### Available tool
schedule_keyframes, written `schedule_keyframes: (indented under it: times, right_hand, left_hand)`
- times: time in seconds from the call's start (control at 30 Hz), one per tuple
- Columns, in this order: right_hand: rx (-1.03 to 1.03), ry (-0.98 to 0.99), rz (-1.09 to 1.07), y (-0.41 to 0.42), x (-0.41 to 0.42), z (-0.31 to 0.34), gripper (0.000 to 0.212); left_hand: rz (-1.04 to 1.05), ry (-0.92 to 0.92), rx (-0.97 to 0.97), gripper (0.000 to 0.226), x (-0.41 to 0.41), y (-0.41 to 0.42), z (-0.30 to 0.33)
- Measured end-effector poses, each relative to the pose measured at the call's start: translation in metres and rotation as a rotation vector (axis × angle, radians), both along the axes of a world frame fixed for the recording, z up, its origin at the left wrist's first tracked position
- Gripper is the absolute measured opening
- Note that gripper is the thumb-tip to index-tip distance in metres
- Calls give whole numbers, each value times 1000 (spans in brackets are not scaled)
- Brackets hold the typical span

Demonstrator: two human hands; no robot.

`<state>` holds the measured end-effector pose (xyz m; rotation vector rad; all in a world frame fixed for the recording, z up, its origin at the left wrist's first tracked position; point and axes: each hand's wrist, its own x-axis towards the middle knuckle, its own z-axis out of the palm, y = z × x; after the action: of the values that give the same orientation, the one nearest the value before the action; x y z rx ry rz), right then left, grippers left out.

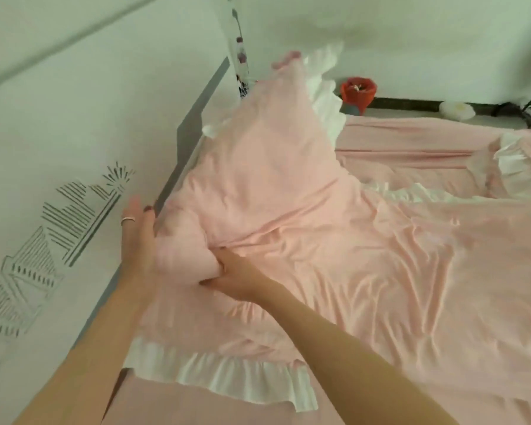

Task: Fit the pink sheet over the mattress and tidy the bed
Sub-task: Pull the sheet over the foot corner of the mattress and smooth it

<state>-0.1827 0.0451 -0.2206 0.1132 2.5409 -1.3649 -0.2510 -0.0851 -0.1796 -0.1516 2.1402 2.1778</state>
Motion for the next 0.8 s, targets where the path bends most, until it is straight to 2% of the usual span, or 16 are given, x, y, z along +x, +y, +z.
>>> schedule_keyframes:
  times: [0.07, 0.13, 0.23, 0.3, 0.37, 0.43, 0.53, 0.63, 0.8]
  right_hand:
    - [133, -135, 199, -27, -2, -31, 46]
    - [142, -169, 217, -36, -2, -45, 38]
    - [300, -3, 76, -24, -1, -46, 32]
    - [480, 91, 5, 0, 5, -41, 37]
    - [594, 44, -54, 27, 11, -41, 48]
    - [635, -52, -126, 50, 21, -44, 58]
    - [536, -140, -207, 69, 30, -51, 65]
    - [449, -156, -289, 67, 29, -51, 60]
    - [552, -32, -443, 61, 4, -16, 66]
  left_hand:
    - [-57, 30, -295, 61, -4, -25, -17]
    - [-177, 66, -511, 62, -5, -37, -42]
    - [-367, 137, -853, 76, -13, -38, -76]
    - [-382, 89, -1018, 75, -19, -25, -85]
    - [-306, 64, -1038, 77, -31, -15, -87]
    - [-212, -1, -969, 78, -43, -8, -84]
    - [-152, -102, -823, 68, -52, -4, -78]
    - [-223, -141, -751, 64, -43, -11, -67]
    - [-382, -346, -576, 64, -20, -69, -53]
